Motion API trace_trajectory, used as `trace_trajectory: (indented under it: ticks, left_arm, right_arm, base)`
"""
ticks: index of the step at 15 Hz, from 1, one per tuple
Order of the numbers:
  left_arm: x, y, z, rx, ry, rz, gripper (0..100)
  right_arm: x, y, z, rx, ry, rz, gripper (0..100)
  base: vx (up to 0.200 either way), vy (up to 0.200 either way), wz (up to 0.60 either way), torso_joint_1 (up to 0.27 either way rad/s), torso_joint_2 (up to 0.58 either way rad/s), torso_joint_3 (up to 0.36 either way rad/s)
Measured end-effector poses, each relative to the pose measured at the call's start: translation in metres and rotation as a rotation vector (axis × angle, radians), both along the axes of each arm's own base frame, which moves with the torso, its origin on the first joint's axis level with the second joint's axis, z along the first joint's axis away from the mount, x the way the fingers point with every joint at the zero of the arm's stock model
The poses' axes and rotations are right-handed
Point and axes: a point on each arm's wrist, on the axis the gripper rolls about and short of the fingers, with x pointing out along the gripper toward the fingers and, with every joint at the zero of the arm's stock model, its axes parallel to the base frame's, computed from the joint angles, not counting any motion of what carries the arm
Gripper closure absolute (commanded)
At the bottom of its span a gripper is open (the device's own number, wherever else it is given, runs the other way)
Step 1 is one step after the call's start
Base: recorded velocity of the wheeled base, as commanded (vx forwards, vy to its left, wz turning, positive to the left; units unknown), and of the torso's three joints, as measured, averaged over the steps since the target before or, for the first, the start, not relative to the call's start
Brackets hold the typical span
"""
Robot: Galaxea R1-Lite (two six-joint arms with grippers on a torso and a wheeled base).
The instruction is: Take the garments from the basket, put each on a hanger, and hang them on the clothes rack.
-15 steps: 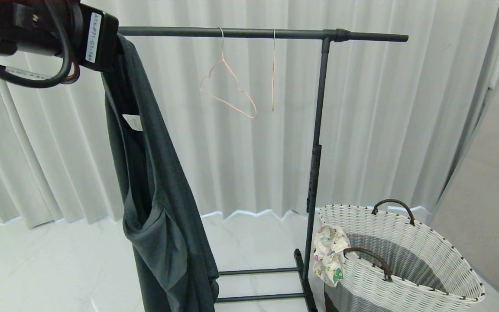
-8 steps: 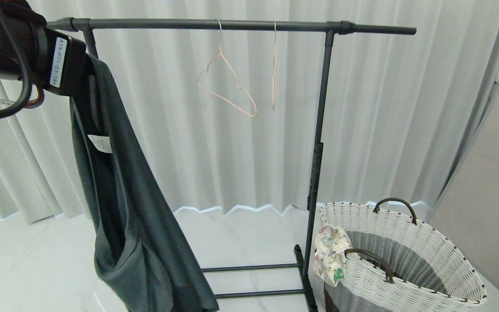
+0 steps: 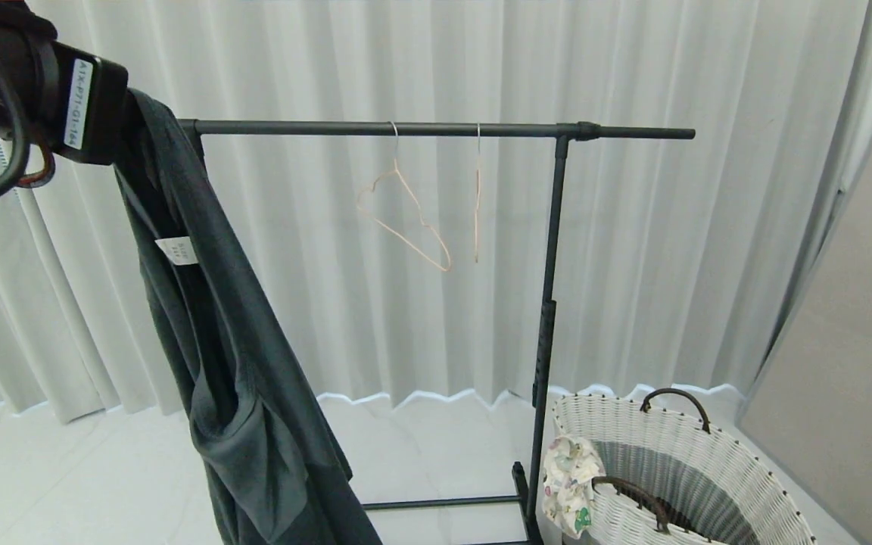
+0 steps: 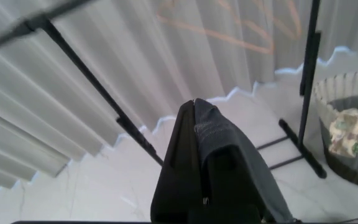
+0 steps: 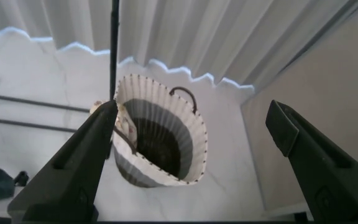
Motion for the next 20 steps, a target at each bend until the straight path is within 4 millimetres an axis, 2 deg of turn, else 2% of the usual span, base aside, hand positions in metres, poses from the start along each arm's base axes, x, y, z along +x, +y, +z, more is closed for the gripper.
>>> trace_trajectory:
  ticks: [3,14,18,20]
  left_arm:
    - [-0.005,0.002,0.003,-0.006,-0.016,0.0,100]
    - [-0.004,0.003,0.0,0.013,-0.007,0.041,100]
    - [-0.001,0.002,-0.007,0.023,0.019,0.042,100]
    - [-0.001,0.002,-0.008,0.026,0.021,0.044,100]
  right_arm:
    - [-0.001,0.0,0.002,0.004,-0.02,0.0,0]
    - [0.004,0.001,0.004,0.004,-0.048,-0.004,0]
    - [0.007,-0.003,-0.008,-0.104,-0.05,-0.035,0]
    - [0.011,-0.003,-0.008,-0.086,-0.105,-0.041,0]
  base:
    - [0.0,0.0,0.0,0.31,-0.5,-0.237]
    - [0.0,0.0,0.0,0.273,-0.51,-0.255]
    - [0.0,0.0,0.0,0.079,-0.15,-0.073]
    - [0.0,0.0,0.6,0.01,-0.02,-0.005]
